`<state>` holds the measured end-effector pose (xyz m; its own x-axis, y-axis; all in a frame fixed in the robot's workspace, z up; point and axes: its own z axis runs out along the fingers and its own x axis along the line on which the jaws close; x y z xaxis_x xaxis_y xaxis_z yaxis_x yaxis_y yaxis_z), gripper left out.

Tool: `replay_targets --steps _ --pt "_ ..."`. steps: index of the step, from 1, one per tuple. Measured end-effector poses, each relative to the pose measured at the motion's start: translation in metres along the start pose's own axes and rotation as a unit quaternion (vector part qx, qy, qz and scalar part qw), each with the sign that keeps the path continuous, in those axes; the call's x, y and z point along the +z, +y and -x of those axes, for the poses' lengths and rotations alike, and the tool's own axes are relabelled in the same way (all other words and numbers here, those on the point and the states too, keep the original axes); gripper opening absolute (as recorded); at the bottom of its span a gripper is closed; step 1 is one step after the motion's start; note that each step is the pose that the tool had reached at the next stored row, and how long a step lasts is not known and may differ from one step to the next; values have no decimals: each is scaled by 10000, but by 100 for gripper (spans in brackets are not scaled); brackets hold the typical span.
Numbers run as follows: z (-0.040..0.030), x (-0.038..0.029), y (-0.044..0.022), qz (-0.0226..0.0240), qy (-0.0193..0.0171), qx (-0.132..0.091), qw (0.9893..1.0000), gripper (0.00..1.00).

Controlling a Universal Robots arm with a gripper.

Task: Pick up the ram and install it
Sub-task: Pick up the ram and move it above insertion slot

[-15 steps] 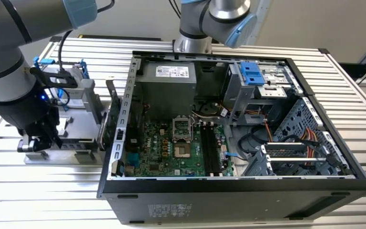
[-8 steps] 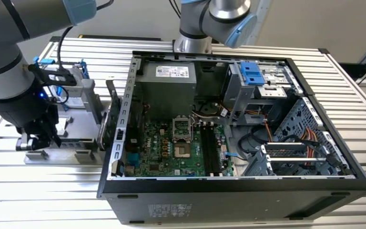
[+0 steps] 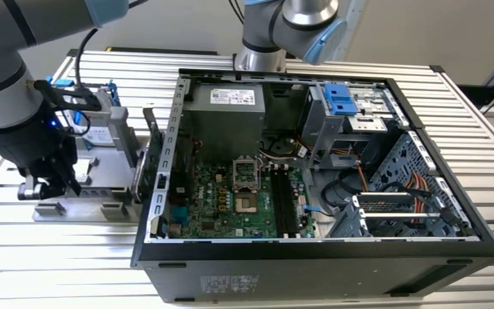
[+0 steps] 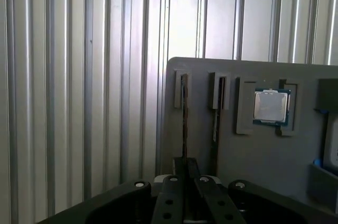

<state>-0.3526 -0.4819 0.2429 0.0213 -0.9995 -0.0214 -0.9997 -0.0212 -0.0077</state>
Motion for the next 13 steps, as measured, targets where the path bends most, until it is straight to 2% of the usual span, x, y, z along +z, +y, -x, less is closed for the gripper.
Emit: replay_targets --steps 13 --pt "2 -96 -1 0 -1 0 10000 0"
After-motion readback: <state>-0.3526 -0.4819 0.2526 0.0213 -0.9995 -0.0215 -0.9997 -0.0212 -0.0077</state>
